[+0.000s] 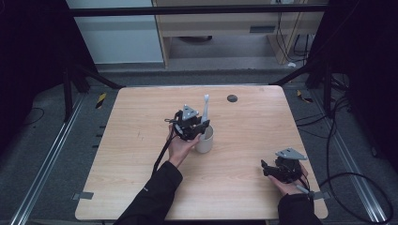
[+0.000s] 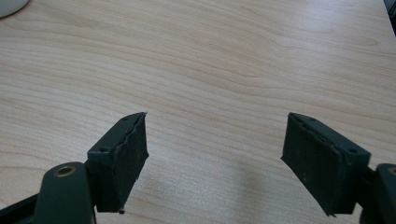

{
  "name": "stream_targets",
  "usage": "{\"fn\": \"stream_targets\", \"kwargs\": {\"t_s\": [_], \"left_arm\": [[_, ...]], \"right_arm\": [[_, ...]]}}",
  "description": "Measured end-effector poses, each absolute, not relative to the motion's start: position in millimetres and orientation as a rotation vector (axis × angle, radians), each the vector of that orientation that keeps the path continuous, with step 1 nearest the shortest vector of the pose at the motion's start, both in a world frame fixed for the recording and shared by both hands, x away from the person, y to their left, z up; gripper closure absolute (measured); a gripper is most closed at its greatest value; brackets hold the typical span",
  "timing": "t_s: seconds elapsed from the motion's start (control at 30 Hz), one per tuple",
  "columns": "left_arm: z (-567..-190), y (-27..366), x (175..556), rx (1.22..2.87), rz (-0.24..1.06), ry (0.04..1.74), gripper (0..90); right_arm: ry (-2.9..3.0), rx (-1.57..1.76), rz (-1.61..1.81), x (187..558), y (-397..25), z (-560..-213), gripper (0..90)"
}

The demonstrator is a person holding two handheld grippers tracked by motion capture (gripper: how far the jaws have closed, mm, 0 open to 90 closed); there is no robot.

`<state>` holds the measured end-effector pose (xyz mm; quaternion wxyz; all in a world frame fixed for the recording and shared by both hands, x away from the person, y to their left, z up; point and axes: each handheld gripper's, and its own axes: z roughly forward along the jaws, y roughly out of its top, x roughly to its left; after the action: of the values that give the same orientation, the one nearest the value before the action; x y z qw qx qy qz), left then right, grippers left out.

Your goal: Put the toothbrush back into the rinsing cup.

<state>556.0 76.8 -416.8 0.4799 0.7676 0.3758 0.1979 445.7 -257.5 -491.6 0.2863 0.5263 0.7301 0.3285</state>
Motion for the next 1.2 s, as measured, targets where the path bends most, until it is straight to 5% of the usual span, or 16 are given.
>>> {"fn": "stream_targets", "kwargs": {"t_s": [0.87, 1.2], "left_arm": [[-421, 77, 557, 1.905, 0.485, 0.903, 64.1], [-407, 91, 543, 1.908, 0.507, 0.868, 52.5]], "right_arm": [[1.958, 1.413, 0.874, 446, -257, -492, 21.9], [1.95, 1.415, 0.874, 445, -258, -492, 21.4]]}}
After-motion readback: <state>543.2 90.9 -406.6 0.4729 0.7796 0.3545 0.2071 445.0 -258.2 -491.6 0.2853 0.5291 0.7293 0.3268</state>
